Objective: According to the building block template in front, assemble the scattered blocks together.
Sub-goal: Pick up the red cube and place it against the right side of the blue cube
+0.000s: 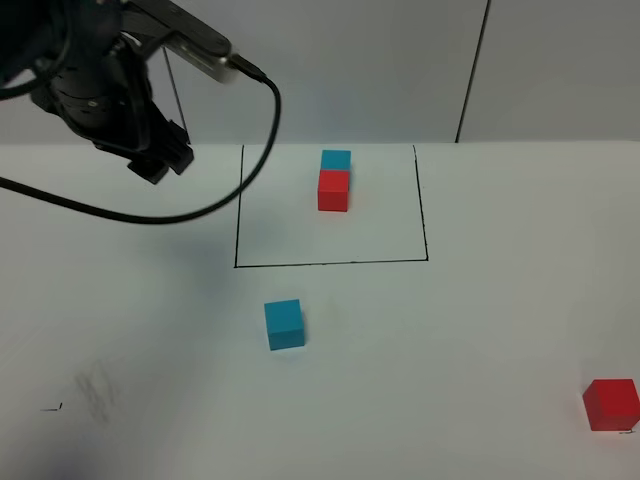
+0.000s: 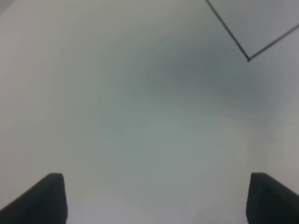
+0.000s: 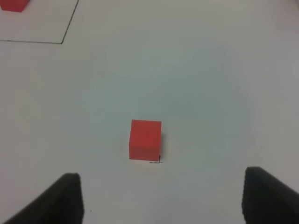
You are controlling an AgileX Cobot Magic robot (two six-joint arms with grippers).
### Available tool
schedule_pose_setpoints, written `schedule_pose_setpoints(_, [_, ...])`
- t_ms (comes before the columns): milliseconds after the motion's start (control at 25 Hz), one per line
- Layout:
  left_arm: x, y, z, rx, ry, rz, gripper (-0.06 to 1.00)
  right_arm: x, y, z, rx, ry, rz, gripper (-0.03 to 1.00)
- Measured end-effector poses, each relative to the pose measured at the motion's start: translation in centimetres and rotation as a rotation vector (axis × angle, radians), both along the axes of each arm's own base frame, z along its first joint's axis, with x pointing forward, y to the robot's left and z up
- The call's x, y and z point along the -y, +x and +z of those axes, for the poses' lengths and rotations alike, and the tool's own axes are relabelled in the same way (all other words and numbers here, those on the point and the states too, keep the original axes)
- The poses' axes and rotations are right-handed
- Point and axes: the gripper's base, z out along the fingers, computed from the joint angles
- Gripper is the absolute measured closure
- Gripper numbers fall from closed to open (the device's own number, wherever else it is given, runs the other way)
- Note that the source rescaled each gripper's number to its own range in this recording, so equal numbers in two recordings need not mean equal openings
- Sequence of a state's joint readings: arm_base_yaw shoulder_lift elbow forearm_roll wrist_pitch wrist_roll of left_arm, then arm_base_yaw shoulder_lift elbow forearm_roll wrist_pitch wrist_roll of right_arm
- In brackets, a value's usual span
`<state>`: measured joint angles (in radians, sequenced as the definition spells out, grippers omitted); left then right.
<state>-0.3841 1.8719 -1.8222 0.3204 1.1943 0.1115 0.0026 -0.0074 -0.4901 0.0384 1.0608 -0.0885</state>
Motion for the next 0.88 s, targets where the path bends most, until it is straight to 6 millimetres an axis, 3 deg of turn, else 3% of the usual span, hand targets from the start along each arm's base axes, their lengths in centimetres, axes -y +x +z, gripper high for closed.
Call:
schedule_pose_setpoints(400, [-7.2,-3.1,6.4,0.173,-0.126,0.277,-0.06,0.0,0.0,0.0,0.000,0.000,0.000,0.41])
schedule_pose_setpoints(560, [-9.5,-5.7,8.3,0.220,-0.139,0.326,-0.06,0.0,0.0,0.0,0.000,0.000,0.000,0.41])
schedule_pose_setpoints(880, [-11.5,-12.4,9.7,0.268,-0.148,0.365,-0.06,0.0,0.0,0.0,0.000,0.000,0.000,0.41])
